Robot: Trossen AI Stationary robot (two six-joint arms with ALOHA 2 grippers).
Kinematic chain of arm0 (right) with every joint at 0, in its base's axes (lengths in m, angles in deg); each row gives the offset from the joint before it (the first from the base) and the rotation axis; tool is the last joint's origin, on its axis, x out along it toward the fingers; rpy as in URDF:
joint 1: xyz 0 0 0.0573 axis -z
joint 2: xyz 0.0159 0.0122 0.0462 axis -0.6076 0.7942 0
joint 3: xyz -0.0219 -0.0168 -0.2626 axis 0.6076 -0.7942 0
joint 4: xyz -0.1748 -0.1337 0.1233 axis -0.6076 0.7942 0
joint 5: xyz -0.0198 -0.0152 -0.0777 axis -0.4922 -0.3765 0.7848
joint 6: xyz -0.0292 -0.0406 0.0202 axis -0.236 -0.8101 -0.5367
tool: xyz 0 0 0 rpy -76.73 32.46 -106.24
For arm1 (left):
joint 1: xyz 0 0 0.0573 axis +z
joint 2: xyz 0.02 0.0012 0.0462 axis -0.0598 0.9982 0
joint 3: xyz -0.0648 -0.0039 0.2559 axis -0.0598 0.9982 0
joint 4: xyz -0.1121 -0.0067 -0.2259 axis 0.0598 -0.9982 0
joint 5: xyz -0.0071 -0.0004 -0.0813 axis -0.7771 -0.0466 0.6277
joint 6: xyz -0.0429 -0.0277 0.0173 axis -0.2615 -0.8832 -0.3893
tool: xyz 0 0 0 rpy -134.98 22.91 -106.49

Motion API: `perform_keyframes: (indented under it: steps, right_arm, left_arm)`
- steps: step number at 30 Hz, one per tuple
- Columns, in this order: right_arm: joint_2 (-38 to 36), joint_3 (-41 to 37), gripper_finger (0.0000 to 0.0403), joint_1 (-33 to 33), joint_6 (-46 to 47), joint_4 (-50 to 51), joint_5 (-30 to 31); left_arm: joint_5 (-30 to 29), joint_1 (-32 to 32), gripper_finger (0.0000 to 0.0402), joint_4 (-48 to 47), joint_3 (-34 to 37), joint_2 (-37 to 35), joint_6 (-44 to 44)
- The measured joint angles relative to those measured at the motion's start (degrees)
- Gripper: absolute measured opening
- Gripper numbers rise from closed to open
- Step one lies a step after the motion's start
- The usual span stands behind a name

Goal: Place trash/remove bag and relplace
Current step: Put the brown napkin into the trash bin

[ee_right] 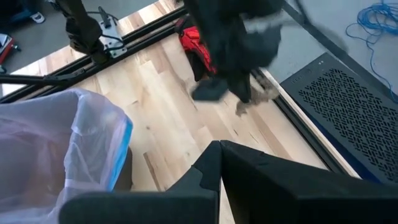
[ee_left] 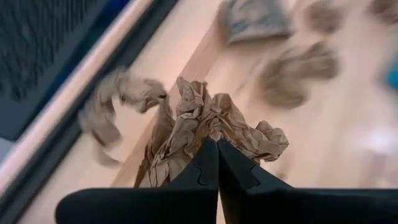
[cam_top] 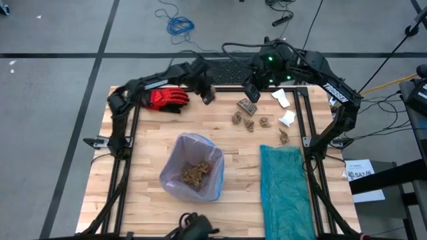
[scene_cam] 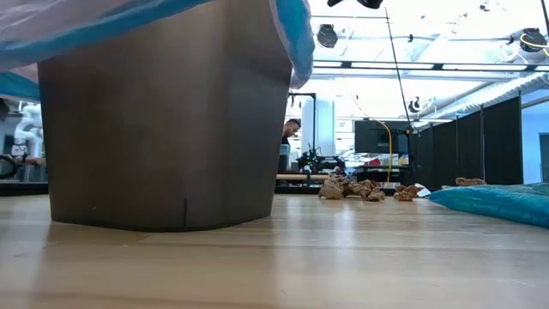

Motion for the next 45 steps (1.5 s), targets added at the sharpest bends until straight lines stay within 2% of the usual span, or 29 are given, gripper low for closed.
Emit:
perform_keyframes:
  steps: [7, 13, 19, 22, 29, 39, 45]
  right_arm:
    - [0.0, 0.0, 0.0, 0.0, -0.8, -1.5, -0.2]
    - [0.0, 0.0, 0.0, 0.0, -3.0, -2.6, -0.4]
    - [0.0, 0.0, 0.0, 0.0, -5.4, -4.3, -1.0]
    - [0.0, 0.0, 0.0, 0.0, -6.2, -5.4, -3.0]
    - [0.0, 0.0, 0.0, 0.0, -7.0, -5.4, -3.3]
    - [0.0, 0.0, 0.0, 0.0, -7.0, -4.2, -3.2]
    - [0.0, 0.0, 0.0, 0.0, -6.9, -3.6, -3.3]
  left_arm:
    - [0.1, -3.2, 0.0001, -6.4, 0.0, -16.0, -1.3]
    - [0.2, -6.8, 0.0, -8.2, -0.1, -28.5, -4.8]
    - [2.8, -10.7, 0.0, -8.4, -0.1, -36.4, -8.5]
    - [5.0, -13.3, 0.0, -9.0, -0.1, -38.3, -9.0]
    - [10.2, -20.4, 0.0, -13.6, -0.1, -38.1, -8.5]
    - [12.9, -28.2, 0.0, -20.1, -0.1, -35.8, -7.4]
    - [12.8, -31.8, 0.0, -20.1, -0.1, -34.9, -7.4]
